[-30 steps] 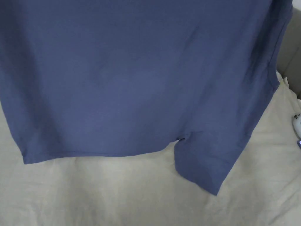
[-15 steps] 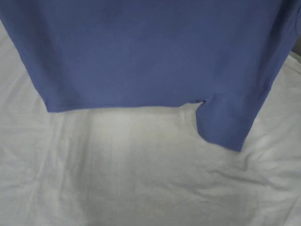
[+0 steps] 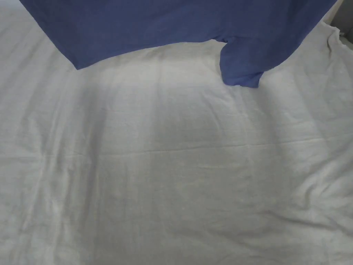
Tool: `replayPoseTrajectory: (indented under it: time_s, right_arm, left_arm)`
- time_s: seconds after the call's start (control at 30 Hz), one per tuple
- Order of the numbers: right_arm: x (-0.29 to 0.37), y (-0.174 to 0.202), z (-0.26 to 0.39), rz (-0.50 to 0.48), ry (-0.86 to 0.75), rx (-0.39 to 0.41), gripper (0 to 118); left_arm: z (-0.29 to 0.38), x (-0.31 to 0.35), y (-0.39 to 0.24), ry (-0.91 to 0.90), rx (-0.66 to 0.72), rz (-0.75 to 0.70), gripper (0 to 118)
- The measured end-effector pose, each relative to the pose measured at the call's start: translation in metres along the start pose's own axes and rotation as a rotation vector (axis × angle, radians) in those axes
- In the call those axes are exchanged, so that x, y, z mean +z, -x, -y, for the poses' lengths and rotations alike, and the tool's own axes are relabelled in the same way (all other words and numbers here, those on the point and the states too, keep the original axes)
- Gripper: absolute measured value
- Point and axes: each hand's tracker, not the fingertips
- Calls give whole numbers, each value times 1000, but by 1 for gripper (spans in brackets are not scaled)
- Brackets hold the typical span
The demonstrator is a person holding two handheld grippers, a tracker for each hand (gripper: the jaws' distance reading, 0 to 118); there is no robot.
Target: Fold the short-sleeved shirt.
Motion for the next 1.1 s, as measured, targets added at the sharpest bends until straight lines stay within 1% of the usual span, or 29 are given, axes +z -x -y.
replayPoseTrajectory:
  time_s: [0.1, 0.23, 0.3, 0.47, 0.53, 0.67, 0.77, 0.83, 0.93, 1.03, 1.1]
  right_arm:
    - [-21, -7, 48, -9, 100, -30, 4]
    - [-47, -16, 128, 9, 239, -13, 4]
    - [-56, -24, 173, 13, 322, -34, 4]
    - [-60, -49, 280, 37, 505, -98, 4]
    - [-55, -58, 320, 37, 577, -86, 4]
    - [-32, -75, 392, 27, 715, -103, 4]
    - [0, -87, 435, 5, 815, -51, 4]
    - [29, -96, 456, -36, 845, -38, 4]
    - [64, -108, 470, -47, 858, -45, 4]
    - [105, -117, 472, -59, 867, -34, 4]
    - [130, -128, 469, -69, 870, -36, 4]
  left_arm:
    - [47, -5, -1, 76, -25, 1, 0]
    - [120, -5, -6, 206, -58, 15, 0]
    - [158, -1, -7, 272, -95, 28, 0]
    - [247, 15, 0, 437, -142, 37, 0]
    - [276, 28, 7, 505, -161, 42, 0]
    - [322, 58, 25, 626, -213, 59, 0]
    - [343, 86, 43, 660, -212, 75, 0]
    - [351, 108, 58, 702, -194, 87, 0]
    - [354, 142, 76, 714, -188, 93, 0]
    - [351, 177, 97, 739, -200, 93, 0]
    - [343, 204, 114, 736, -173, 88, 0]
